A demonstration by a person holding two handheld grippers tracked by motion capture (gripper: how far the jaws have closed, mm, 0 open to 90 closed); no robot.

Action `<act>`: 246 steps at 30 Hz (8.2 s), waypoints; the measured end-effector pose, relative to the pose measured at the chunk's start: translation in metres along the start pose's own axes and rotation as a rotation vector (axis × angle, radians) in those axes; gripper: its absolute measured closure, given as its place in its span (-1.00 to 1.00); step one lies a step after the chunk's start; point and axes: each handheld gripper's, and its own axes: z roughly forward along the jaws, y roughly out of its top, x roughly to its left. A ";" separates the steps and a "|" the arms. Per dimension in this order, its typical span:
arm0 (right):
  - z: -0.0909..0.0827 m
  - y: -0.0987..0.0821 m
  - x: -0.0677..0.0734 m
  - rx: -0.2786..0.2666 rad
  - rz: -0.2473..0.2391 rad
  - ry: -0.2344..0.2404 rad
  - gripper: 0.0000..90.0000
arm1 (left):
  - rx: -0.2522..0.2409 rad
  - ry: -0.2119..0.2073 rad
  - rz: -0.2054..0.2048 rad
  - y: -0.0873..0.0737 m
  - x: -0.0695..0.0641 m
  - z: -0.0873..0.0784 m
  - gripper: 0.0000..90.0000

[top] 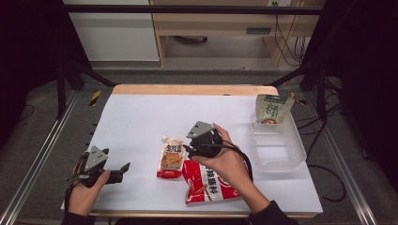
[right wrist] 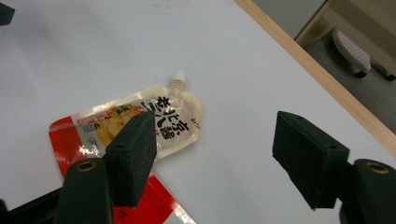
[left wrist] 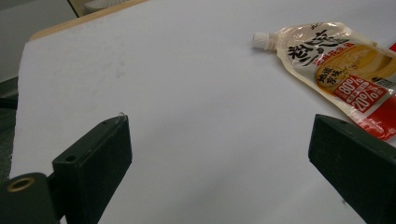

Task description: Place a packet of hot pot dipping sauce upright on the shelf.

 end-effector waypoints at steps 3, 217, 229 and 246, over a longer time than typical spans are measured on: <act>0.007 0.004 0.001 0.012 -0.002 0.013 -0.18 | -0.003 0.001 -0.005 0.000 0.000 0.000 -0.87; -0.003 0.077 0.024 0.305 -0.397 0.385 0.91 | -0.038 -0.534 0.320 0.132 -0.057 -0.009 0.62; -0.019 0.098 0.011 0.298 -0.405 0.334 0.94 | -0.162 -0.468 0.189 0.132 -0.042 -0.021 -0.15; -0.064 0.105 -0.036 0.242 -0.383 0.246 0.94 | -0.047 -0.261 0.076 0.038 -0.027 -0.004 -0.79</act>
